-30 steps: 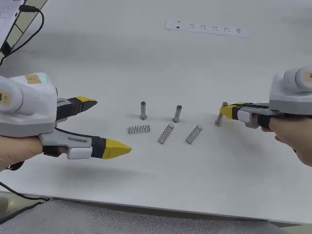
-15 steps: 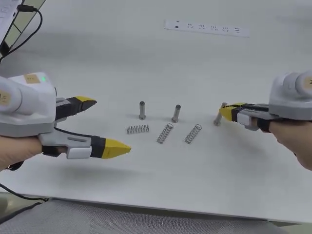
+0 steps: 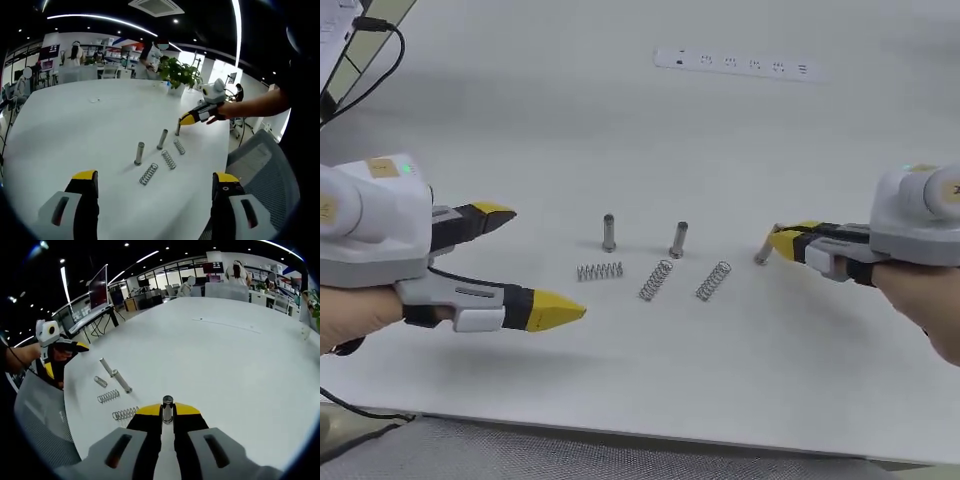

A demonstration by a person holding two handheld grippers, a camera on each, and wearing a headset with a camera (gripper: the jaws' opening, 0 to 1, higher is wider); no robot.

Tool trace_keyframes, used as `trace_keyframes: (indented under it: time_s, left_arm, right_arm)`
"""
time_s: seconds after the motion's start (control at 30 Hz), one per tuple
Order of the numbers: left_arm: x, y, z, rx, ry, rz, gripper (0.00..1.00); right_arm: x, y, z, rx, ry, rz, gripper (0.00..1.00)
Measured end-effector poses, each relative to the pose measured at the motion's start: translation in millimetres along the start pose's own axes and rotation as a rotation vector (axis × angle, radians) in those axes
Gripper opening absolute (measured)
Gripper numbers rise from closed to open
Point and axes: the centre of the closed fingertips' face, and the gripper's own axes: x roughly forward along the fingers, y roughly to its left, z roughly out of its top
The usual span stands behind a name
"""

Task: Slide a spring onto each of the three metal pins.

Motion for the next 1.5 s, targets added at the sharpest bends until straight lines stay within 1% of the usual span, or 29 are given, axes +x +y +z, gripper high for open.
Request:
trace_keyframes:
  time_s: [0.27, 0.6, 0.77, 0.87, 1.03, 1.3, 1.5]
  left_arm:
    - [-0.7, -0.2, 0.4, 0.002, -0.002, 0.0, 0.92]
    - [-2.5, -0.2, -0.5, 0.0, -0.004, 0.002, 0.92]
    - [-3.0, 0.2, -0.7, -0.002, -0.006, 0.004, 0.92]
    - [-3.3, 0.4, -1.0, -0.002, -0.006, 0.004, 0.92]
    - [-2.5, 0.2, -0.2, -0.004, -0.008, 0.002, 0.92]
    - [-1.6, -0.2, 0.8, -0.004, -0.009, 0.001, 0.93]
    - [-2.8, -0.2, 1.0, -0.006, -0.011, 0.002, 0.93]
  right_arm:
    - [-1.0, 2.4, -1.3, -0.025, 0.008, -0.004, 0.06]
    - [-0.8, 5.9, -5.5, -0.026, 0.02, 0.006, 0.06]
    - [-0.4, 4.7, -7.5, -0.025, 0.025, -0.003, 0.09]
    - [-0.5, 3.3, -8.4, -0.023, 0.027, -0.005, 0.11]
    - [-0.4, 3.5, -7.8, -0.016, 0.017, -0.002, 0.2]
    - [0.0, 7.3, -9.4, -0.019, 0.02, 0.009, 0.28]
    - [-0.3, 7.5, -7.0, -0.019, 0.012, 0.01, 0.33]
